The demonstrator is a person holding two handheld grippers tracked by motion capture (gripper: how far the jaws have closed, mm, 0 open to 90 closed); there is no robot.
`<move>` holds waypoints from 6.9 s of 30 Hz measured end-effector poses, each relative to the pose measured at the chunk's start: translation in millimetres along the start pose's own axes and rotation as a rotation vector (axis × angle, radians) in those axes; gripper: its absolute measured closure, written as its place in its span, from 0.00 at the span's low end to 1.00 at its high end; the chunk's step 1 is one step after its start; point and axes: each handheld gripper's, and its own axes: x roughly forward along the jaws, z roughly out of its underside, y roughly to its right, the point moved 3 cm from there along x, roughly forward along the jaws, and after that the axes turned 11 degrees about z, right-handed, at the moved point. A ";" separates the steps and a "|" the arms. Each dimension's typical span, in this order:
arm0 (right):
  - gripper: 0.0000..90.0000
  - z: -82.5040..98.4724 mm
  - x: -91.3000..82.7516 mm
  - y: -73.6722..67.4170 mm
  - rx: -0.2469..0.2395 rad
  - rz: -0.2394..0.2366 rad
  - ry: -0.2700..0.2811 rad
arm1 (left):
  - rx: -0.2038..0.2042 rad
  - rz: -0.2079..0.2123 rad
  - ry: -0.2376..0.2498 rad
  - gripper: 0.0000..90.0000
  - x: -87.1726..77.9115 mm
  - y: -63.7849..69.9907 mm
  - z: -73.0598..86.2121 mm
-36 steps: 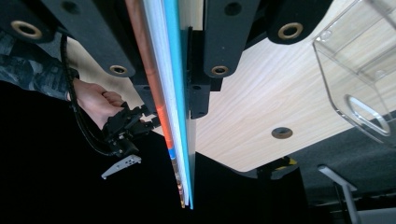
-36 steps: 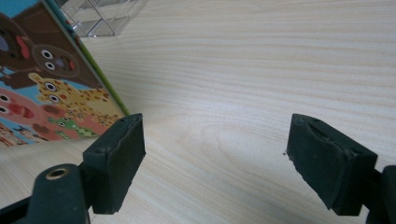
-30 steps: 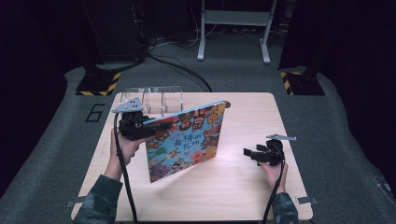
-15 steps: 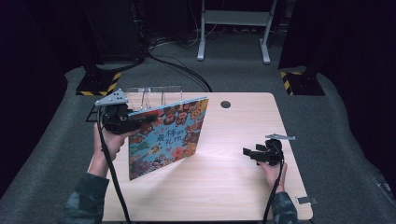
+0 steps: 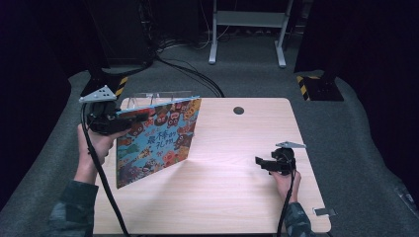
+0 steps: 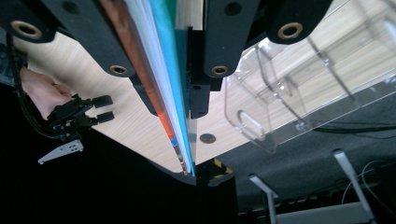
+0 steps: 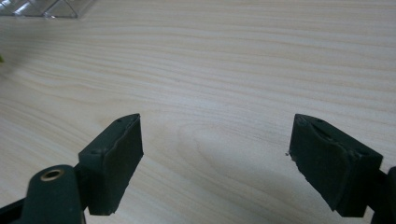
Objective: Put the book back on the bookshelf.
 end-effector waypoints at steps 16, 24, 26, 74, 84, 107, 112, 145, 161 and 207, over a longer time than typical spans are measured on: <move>0.16 6.6 17.9 -4.9 -0.059 0.104 -0.022 | -0.031 -0.085 -0.002 0.90 -36.0 -16.4 1.5; 0.13 9.7 24.5 -5.4 -0.065 0.134 -0.035 | -0.047 -0.129 0.005 0.90 -53.1 -22.9 4.6; 0.12 10.1 25.0 -5.4 -0.072 0.136 -0.031 | -0.051 -0.137 0.003 0.90 -57.8 -24.1 5.8; 0.07 11.9 31.2 -12.5 -0.131 0.193 -0.022 | -0.181 -0.370 0.030 0.90 -64.0 -87.2 -6.7; 0.07 11.9 31.2 -12.5 -0.131 0.193 -0.022 | -0.193 -0.400 0.048 0.90 -47.8 -104.6 -15.0; 0.09 12.3 30.1 -11.9 -0.148 0.185 -0.021 | -0.215 -0.387 0.082 0.89 -33.9 -121.7 1.8; 0.10 12.3 30.3 -12.7 -0.140 0.187 -0.017 | -0.200 -0.380 0.048 0.89 -42.6 -106.9 14.5; 0.11 13.1 29.3 -13.4 -0.141 0.189 -0.012 | -0.210 -0.394 0.000 0.88 -73.7 -53.3 90.4; 0.11 13.1 29.2 -13.6 -0.140 0.185 -0.011 | -0.188 -0.366 -0.096 0.84 -68.2 -61.2 70.6; 0.12 13.1 29.0 -13.5 -0.141 0.181 -0.009 | -0.165 -0.387 -0.266 0.89 -43.0 -87.9 29.0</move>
